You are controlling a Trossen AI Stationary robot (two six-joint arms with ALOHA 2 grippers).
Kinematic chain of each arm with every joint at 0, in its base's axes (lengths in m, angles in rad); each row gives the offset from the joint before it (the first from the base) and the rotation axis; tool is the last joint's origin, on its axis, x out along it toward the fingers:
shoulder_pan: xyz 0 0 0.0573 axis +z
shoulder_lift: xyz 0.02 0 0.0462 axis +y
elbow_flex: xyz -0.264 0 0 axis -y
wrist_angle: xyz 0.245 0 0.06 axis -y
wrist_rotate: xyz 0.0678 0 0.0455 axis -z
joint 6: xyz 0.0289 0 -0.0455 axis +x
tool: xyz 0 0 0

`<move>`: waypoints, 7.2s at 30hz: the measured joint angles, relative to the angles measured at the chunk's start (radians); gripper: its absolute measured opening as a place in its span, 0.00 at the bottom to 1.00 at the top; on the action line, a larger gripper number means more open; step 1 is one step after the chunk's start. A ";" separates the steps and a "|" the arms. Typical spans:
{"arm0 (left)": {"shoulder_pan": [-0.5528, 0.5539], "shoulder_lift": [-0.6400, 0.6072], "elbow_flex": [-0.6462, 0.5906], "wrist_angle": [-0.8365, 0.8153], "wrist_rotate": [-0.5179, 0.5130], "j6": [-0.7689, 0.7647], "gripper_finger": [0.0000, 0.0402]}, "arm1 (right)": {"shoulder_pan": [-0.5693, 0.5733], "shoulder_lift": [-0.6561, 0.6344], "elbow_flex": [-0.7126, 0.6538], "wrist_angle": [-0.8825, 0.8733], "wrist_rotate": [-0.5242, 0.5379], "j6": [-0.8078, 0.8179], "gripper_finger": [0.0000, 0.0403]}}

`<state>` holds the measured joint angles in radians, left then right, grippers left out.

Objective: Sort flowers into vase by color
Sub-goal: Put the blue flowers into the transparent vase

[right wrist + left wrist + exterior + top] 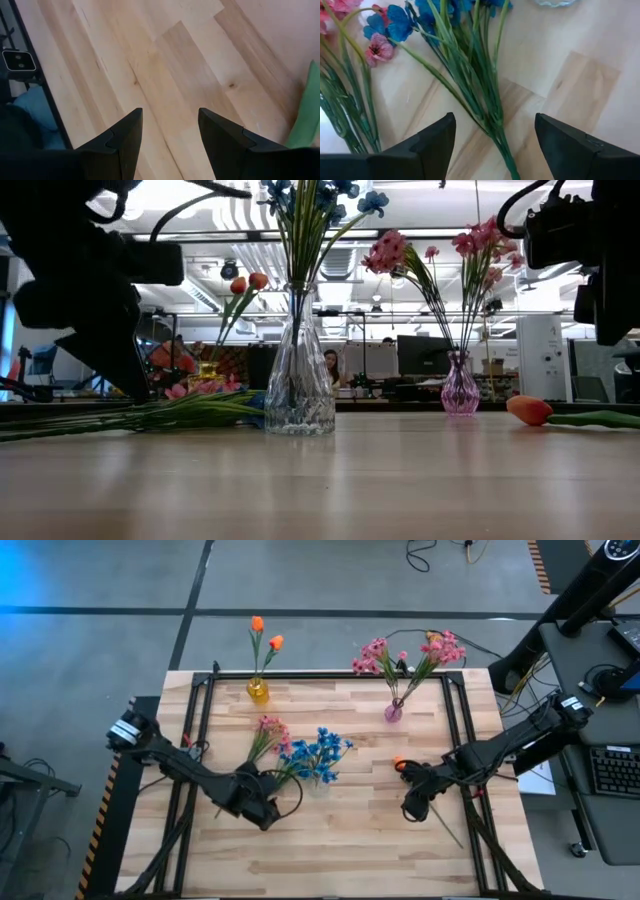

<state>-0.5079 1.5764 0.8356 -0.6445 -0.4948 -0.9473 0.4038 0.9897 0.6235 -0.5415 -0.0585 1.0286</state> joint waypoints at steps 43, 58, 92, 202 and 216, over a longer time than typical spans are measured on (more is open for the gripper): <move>0.000 0.116 -0.001 -0.044 0.011 -0.092 0.01 | 0.000 0.000 0.000 0.000 0.037 -0.018 0.46; -0.049 -0.125 -0.002 -0.157 -0.065 -0.145 0.00 | 0.000 0.000 0.000 0.000 0.060 -0.043 0.46; -0.290 -0.503 0.000 -0.298 -0.772 -0.226 0.00 | 0.053 0.000 -0.002 0.366 0.274 -0.390 0.46; -0.185 0.125 0.020 1.788 -0.068 1.278 0.00 | 0.170 0.694 0.666 1.083 0.442 -1.235 0.50; -0.186 0.125 0.020 1.791 -0.113 1.259 0.14 | 0.171 0.691 0.666 1.078 0.444 -1.240 0.16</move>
<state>-0.6937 1.7012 0.8558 1.1460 -0.6082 0.3120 0.5751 1.6810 1.2892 0.5362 0.3856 -0.2116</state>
